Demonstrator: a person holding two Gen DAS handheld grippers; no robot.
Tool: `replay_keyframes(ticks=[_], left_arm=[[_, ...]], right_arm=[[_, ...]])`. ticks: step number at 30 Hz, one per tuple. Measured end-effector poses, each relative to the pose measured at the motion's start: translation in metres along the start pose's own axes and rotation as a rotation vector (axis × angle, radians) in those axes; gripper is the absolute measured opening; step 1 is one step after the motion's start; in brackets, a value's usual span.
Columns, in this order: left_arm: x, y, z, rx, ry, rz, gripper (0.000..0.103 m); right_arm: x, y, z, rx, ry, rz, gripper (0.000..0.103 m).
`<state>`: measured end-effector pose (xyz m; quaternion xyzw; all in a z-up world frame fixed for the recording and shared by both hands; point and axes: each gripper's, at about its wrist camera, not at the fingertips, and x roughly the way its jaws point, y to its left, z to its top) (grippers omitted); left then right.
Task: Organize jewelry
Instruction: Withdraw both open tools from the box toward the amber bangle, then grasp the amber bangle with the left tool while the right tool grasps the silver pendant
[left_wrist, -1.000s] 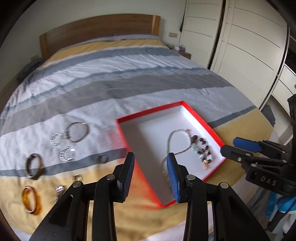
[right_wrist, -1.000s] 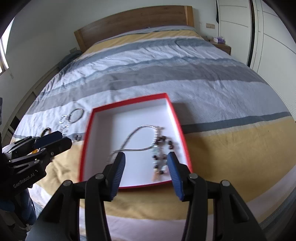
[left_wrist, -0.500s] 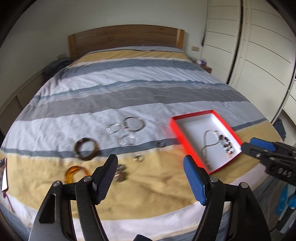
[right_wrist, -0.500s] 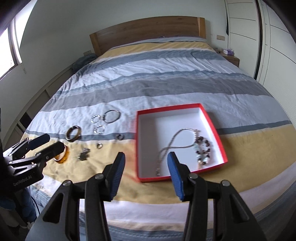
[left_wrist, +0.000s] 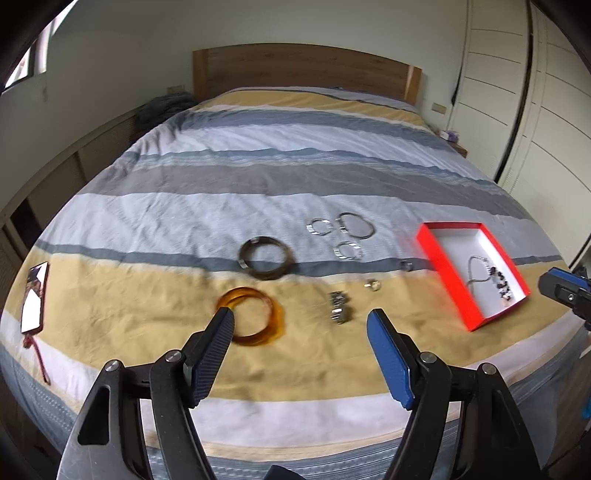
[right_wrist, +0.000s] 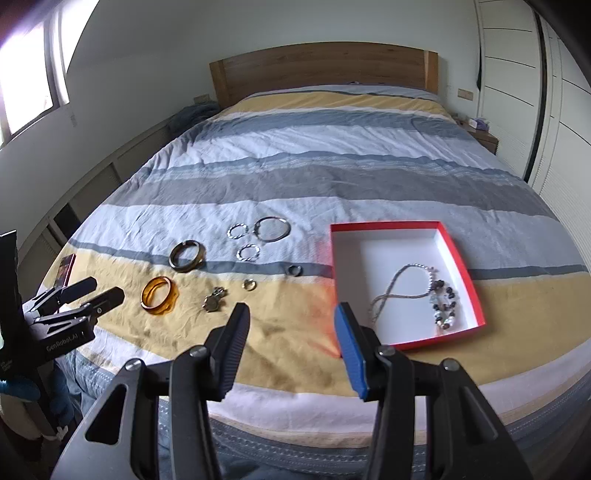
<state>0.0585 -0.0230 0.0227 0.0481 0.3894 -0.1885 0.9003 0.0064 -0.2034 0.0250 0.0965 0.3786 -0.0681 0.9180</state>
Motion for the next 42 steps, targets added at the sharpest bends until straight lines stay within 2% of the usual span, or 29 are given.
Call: replay_keyframes(ticks=[9, 17, 27, 37, 40, 42], left_arm=[[-0.012, 0.059, -0.012, -0.043, -0.017, 0.075, 0.075], [-0.008, 0.098, -0.020, -0.082, 0.007, 0.096, 0.075], [0.040, 0.100, -0.019, -0.101, 0.090, 0.077, 0.073], [0.097, 0.100, -0.006, -0.095, 0.173, 0.045, 0.067], [0.112, 0.099, -0.005, -0.084, 0.197, 0.041, 0.062], [0.125, 0.099, -0.006, -0.078, 0.221, 0.040, 0.055]], right_arm=[[0.012, 0.015, -0.002, -0.019, 0.025, 0.019, 0.046], [0.038, 0.023, -0.010, -0.033, 0.083, 0.073, 0.046], [0.079, 0.034, -0.011, -0.045, 0.177, 0.137, 0.046], [0.146, 0.078, -0.006, -0.129, 0.277, 0.230, 0.045], [0.166, 0.089, -0.004, -0.140, 0.304, 0.249, 0.045], [0.177, 0.093, -0.004, -0.148, 0.319, 0.255, 0.045]])
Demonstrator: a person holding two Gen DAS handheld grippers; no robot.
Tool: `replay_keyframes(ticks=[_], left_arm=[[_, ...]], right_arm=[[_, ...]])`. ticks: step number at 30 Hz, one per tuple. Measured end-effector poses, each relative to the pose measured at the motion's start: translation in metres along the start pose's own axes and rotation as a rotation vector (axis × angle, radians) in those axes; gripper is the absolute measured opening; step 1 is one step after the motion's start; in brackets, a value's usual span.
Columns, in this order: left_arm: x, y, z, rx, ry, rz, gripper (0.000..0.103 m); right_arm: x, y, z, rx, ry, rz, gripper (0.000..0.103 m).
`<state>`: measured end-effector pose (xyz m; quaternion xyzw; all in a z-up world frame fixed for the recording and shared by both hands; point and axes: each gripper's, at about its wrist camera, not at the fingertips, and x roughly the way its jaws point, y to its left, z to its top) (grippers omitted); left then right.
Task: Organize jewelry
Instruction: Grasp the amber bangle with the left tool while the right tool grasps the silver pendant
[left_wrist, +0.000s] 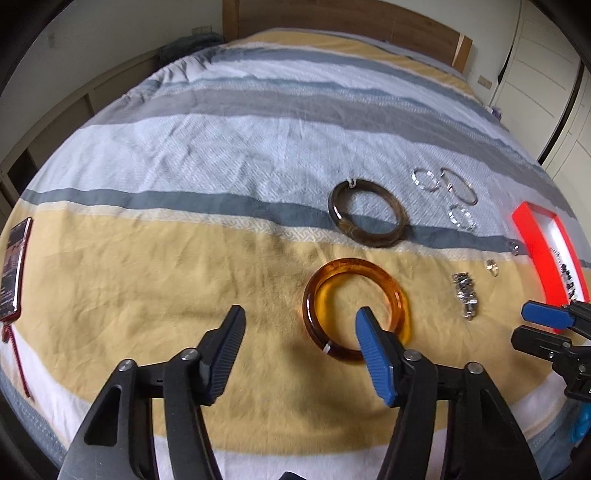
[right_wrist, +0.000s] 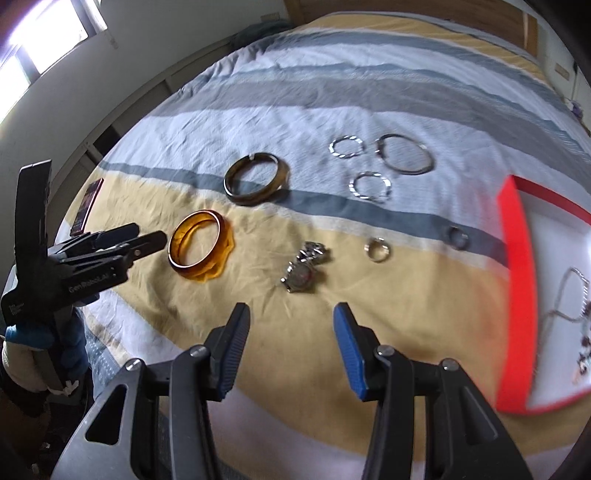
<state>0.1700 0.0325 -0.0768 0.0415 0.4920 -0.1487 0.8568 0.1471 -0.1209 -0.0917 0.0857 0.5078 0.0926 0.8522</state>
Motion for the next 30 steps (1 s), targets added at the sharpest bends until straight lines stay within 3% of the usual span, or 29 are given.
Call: replay_keyframes(ticks=[6, 16, 19, 24, 30], left_arm=[[0.025, 0.002, 0.000, 0.003, 0.052, 0.006, 0.046], [0.040, 0.001, -0.003, 0.009, 0.075, 0.020, 0.044], [0.039, -0.004, -0.004, 0.029, 0.063, 0.045, 0.036], [0.038, -0.009, -0.004, 0.046, 0.051, 0.049, 0.012], [0.032, -0.011, -0.003, 0.043, 0.026, 0.059, 0.009]], right_arm=[[0.028, -0.003, 0.010, 0.016, 0.040, 0.015, 0.040], [0.056, -0.008, 0.017, 0.055, 0.065, 0.003, 0.022], [0.061, -0.009, 0.020, 0.057, 0.063, 0.002, 0.022], [0.062, -0.014, 0.022, 0.051, 0.060, 0.011, 0.020], [0.047, -0.018, 0.021, 0.044, 0.039, 0.029, 0.013]])
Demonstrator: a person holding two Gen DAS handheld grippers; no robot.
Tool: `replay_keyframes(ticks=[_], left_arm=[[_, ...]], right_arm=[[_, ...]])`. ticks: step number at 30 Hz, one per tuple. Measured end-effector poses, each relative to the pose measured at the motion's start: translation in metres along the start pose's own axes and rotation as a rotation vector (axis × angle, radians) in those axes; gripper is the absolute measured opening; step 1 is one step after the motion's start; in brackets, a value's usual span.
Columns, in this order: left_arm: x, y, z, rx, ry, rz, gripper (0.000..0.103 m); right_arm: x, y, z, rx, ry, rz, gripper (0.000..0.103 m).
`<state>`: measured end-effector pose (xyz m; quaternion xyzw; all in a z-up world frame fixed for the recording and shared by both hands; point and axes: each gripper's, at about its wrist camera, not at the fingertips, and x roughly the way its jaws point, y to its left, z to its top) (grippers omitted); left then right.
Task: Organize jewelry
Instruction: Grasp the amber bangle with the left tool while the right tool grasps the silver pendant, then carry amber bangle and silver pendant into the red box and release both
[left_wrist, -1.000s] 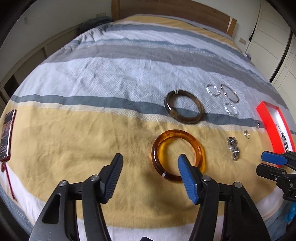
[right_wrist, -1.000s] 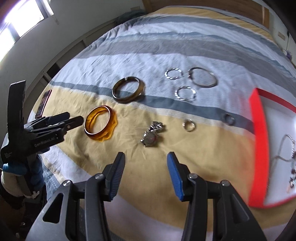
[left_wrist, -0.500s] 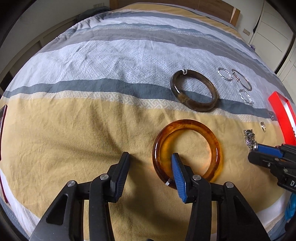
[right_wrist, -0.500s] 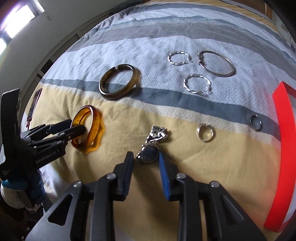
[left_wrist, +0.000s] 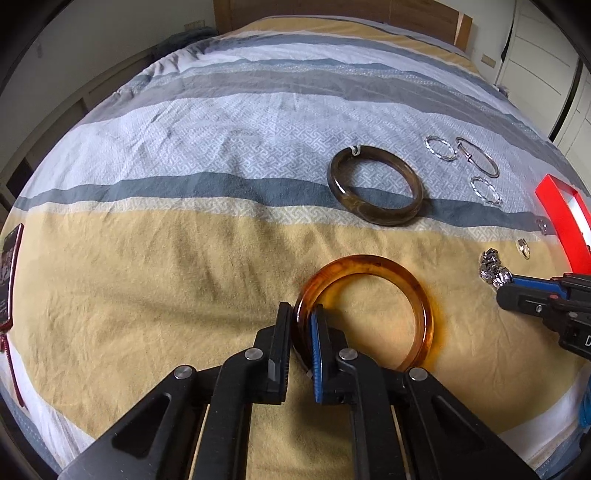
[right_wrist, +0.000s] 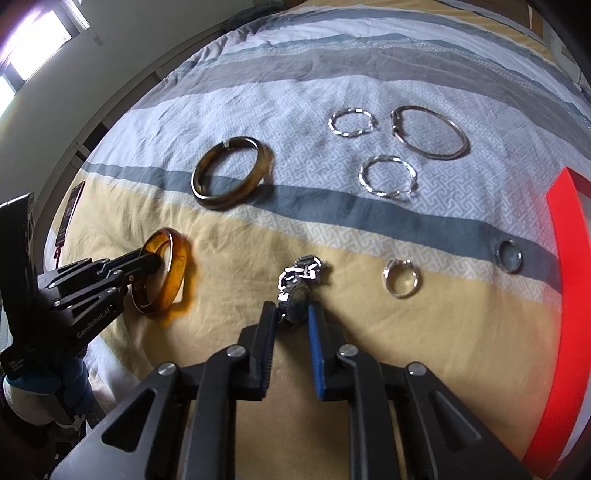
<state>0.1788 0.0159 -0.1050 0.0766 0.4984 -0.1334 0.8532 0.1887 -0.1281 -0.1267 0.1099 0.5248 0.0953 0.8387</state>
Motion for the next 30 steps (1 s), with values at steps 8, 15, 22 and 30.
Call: replay_keyframes(ticks=[8, 15, 22, 30], left_arm=[[-0.017, -0.001, -0.001, -0.009, -0.027, 0.003, 0.009], [-0.039, -0.007, -0.001, -0.007, -0.059, 0.018, 0.009], [-0.069, -0.015, 0.003, 0.000, -0.105, 0.037, 0.009], [-0.102, -0.044, 0.010, 0.021, -0.160, 0.016, 0.009]], right_arm=[[-0.025, 0.006, -0.004, -0.001, -0.042, 0.029, 0.010], [-0.052, 0.012, -0.005, -0.002, -0.089, 0.052, 0.010], [-0.088, 0.018, -0.008, -0.013, -0.153, 0.064, 0.010], [-0.135, 0.007, -0.018, -0.008, -0.232, 0.055, 0.010]])
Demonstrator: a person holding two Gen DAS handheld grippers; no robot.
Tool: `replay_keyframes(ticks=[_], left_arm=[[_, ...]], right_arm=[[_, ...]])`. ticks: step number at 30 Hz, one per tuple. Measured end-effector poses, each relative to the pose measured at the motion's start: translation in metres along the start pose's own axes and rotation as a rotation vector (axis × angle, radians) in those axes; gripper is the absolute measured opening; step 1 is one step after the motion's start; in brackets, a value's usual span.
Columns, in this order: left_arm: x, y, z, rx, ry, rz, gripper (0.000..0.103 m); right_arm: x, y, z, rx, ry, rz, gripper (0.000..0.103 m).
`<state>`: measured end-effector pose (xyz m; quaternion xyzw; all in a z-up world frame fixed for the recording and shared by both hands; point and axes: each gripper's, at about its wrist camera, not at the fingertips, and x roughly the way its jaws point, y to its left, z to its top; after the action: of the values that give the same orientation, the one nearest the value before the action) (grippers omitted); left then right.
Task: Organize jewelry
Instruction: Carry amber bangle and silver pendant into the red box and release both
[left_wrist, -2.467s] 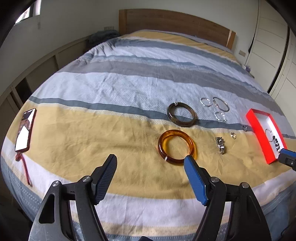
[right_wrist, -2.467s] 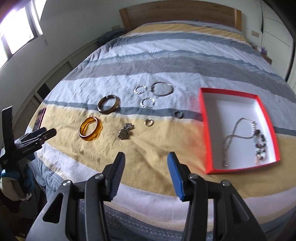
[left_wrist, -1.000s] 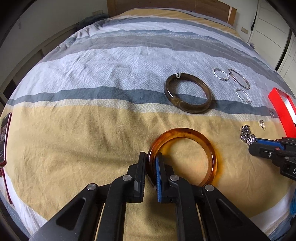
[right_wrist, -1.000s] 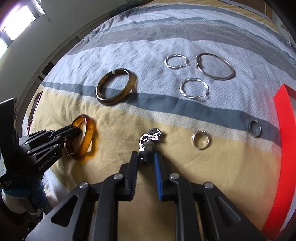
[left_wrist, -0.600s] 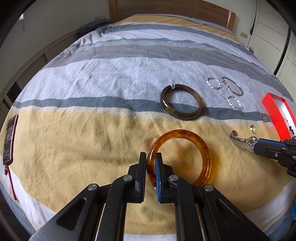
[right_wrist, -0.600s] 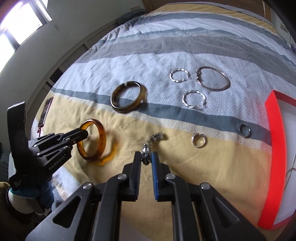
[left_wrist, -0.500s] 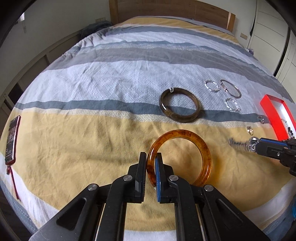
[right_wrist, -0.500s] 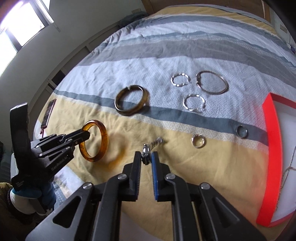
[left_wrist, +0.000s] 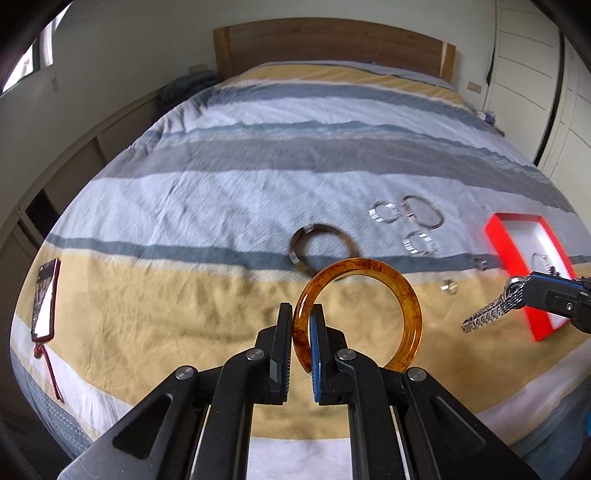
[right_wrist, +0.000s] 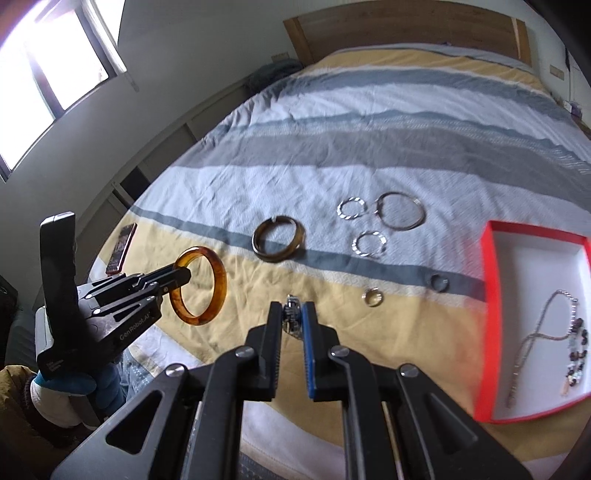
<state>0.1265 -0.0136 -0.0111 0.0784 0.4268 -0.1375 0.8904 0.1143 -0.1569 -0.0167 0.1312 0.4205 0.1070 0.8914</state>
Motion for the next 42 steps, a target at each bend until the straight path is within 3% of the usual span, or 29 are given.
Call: replay_keyframes(ticks=[6, 13, 19, 27, 42], left_arm=[[-0.015, -0.051, 0.015, 0.040, -0.037, -0.066, 0.009], [-0.021, -0.132, 0.038, 0.120, -0.063, -0.170, 0.009], [-0.010, -0.207, 0.051, 0.201, -0.054, -0.237, 0.009], [0.034, -0.275, 0.069, 0.276, -0.015, -0.240, 0.009], [0.123, -0.319, 0.073, 0.338, 0.083, -0.171, 0.009]], right_arm=[[-0.051, -0.037, 0.001, 0.045, -0.083, -0.053, 0.010], [-0.112, -0.106, 0.000, 0.130, -0.173, -0.160, 0.010], [-0.136, -0.163, 0.000, 0.189, -0.194, -0.228, 0.010], [-0.117, -0.224, 0.010, 0.231, -0.169, -0.252, 0.010], [-0.044, -0.294, 0.023, 0.281, -0.091, -0.276, 0.010]])
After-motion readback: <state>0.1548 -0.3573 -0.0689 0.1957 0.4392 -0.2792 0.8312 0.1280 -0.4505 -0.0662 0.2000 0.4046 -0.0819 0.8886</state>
